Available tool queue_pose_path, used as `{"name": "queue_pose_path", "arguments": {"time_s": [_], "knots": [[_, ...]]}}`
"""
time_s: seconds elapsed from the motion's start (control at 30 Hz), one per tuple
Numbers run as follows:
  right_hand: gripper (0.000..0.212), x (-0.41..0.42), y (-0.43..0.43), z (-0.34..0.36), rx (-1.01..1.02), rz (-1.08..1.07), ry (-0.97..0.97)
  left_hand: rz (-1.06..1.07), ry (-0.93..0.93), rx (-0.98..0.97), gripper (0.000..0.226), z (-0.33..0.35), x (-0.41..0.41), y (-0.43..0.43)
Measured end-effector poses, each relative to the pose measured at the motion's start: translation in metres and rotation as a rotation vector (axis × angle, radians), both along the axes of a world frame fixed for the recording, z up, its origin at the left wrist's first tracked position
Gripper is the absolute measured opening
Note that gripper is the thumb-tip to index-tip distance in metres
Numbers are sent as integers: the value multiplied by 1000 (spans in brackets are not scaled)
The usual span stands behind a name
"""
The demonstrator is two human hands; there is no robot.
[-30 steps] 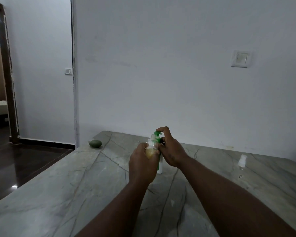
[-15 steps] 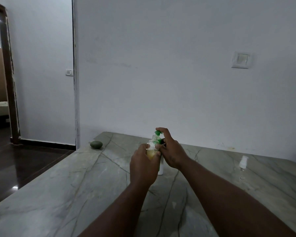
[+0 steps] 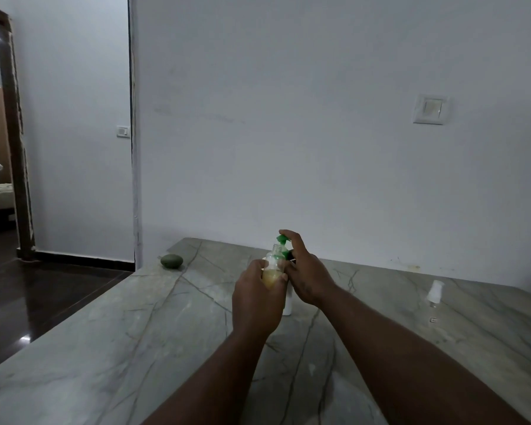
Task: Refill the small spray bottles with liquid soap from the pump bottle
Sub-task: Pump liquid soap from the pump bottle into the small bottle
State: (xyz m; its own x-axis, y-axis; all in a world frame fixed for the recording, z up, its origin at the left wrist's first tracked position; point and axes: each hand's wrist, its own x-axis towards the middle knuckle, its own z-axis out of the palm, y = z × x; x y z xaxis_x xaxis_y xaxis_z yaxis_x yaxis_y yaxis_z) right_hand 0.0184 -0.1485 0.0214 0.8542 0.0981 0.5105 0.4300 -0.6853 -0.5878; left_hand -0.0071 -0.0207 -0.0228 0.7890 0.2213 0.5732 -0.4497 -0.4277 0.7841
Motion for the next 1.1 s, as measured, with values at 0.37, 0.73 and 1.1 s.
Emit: {"name": "queue_pose_path", "arguments": {"time_s": [0.37, 0.73, 1.1], "knots": [[58, -3, 1, -2, -38, -15, -38, 13, -1, 7, 38, -1, -1, -2], [51, -2, 2, -2, -33, -31, -29, -1, 7, -6, 35, -1, -2, 0], [58, -7, 2, -1, -42, -14, -43, 0, -11, -15, 35, 0, -2, -1]]}}
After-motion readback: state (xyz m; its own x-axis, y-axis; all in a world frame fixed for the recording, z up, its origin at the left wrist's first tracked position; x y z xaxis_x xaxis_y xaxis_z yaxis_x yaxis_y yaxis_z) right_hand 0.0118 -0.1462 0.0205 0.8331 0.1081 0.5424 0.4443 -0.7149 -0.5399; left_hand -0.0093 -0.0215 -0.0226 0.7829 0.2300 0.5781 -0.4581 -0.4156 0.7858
